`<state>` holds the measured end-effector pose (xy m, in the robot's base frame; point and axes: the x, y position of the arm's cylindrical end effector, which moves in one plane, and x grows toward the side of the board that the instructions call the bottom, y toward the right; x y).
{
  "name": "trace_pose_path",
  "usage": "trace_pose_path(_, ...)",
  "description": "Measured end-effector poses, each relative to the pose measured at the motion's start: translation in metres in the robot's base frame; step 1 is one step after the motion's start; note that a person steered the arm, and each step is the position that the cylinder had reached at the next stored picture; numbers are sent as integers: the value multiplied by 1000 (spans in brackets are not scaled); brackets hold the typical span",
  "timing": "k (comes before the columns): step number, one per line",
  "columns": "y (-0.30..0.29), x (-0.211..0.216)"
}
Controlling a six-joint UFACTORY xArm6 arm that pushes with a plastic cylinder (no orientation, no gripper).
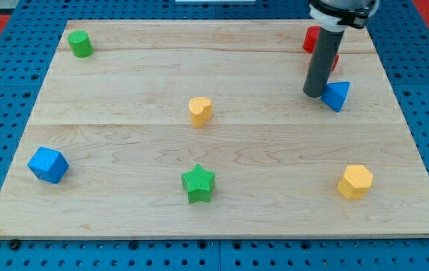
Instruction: Point at the blue cube
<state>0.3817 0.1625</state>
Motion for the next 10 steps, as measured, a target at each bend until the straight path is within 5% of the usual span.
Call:
trace_pose_path(2, -19, -7)
trace_pose_path(4, -68, 46)
trace_pose_path(10, -411, 198)
